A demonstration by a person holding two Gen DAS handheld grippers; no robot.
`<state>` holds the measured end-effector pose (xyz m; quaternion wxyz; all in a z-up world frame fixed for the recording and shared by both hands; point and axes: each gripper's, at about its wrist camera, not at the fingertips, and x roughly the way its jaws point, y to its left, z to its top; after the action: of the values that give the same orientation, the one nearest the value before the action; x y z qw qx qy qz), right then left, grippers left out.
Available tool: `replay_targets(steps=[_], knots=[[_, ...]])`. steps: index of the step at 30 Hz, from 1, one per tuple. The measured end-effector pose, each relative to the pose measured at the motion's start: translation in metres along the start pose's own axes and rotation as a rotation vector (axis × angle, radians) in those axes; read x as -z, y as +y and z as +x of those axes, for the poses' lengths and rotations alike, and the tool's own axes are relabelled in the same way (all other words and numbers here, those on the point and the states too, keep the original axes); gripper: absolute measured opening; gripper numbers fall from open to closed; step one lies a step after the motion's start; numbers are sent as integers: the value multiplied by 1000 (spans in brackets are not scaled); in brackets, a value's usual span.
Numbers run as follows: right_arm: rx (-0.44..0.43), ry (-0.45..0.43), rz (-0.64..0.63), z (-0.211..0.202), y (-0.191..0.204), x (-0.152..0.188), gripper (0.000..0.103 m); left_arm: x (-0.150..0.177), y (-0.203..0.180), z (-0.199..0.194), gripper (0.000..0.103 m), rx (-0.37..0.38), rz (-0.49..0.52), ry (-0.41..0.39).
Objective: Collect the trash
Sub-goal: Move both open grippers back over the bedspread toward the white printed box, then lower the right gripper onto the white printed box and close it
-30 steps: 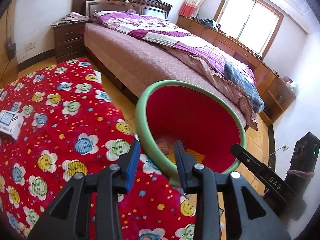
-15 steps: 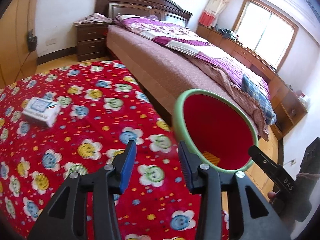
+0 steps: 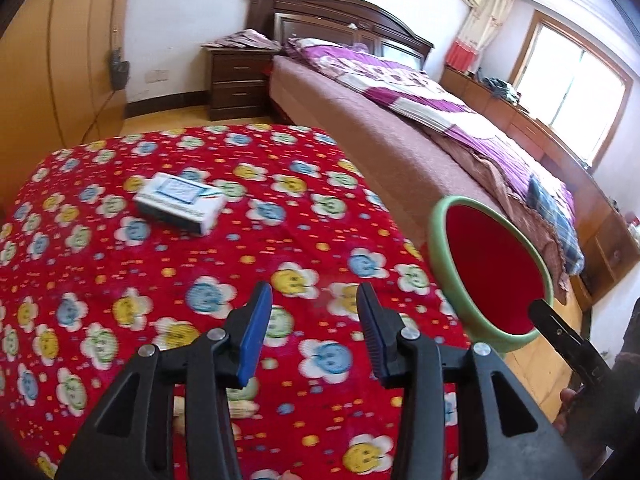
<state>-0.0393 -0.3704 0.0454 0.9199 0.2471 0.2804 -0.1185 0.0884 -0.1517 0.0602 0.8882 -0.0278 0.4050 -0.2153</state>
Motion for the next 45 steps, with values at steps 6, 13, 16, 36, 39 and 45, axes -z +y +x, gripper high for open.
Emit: replay_targets(steps=[6, 13, 16, 36, 39, 45], knots=[[-31, 36, -47, 11, 28, 8, 72, 1, 32, -11, 44, -36, -51, -15], [-62, 79, -114, 26, 63, 15, 73, 1, 76, -20, 44, -96, -122, -31], [-75, 96, -143, 33, 78, 16, 73, -1, 93, -22, 44, -124, -145, -40], [-157, 210, -358, 104, 185, 21, 77, -19, 196, -6, 44, -308, -238, -56], [-167, 231, -400, 120, 202, 23, 77, -22, 206, 0, 44, -329, -244, -57], [-171, 278, -522, 158, 233, 29, 80, -21, 222, 14, 44, -341, -273, -44]])
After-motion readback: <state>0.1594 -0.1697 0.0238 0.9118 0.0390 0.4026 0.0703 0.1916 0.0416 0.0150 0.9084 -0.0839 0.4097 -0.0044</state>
